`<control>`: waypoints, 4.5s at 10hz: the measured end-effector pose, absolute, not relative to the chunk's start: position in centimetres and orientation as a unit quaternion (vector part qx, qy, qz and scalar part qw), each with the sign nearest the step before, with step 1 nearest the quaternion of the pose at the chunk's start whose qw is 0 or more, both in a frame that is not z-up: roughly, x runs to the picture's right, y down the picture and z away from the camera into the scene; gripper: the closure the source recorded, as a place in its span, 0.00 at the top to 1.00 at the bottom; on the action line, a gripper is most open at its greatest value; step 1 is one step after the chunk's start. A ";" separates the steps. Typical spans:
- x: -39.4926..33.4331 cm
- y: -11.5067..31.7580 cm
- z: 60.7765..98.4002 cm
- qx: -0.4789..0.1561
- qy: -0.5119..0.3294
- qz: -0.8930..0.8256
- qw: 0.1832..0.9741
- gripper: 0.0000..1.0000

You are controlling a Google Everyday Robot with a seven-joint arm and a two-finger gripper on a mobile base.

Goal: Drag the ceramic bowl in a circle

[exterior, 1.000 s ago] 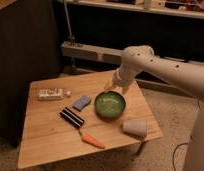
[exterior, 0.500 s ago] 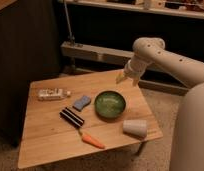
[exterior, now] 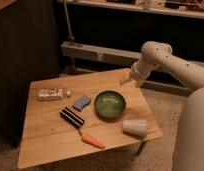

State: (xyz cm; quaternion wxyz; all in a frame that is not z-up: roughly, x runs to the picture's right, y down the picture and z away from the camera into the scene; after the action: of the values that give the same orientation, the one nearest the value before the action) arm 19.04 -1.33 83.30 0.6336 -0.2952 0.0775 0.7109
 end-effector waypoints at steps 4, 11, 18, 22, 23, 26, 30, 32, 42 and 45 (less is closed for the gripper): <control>21.7 1.6 87.2 -0.352 0.046 0.699 0.621 0.65; 17.7 6.3 88.5 -0.397 0.009 0.660 0.638 0.65; 15.3 7.3 91.7 -0.364 0.023 0.661 0.656 0.62; 15.5 7.8 93.5 -0.361 0.041 0.668 0.649 0.54; 15.7 7.9 93.8 -0.362 0.047 0.670 0.646 0.54; 15.8 8.1 94.0 -0.363 0.053 0.670 0.646 0.48; 15.3 8.0 94.0 -0.365 0.054 0.666 0.648 0.26; 13.7 6.4 93.8 -0.363 0.049 0.652 0.664 0.25; 20.9 0.1 92.5 -0.288 0.120 0.651 0.692 0.00; 21.2 3.4 88.8 -0.287 0.143 0.632 0.705 0.00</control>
State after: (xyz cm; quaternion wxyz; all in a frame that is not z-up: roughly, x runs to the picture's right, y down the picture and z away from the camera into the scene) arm 21.17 3.39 88.78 0.7055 -0.2872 0.1426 0.6320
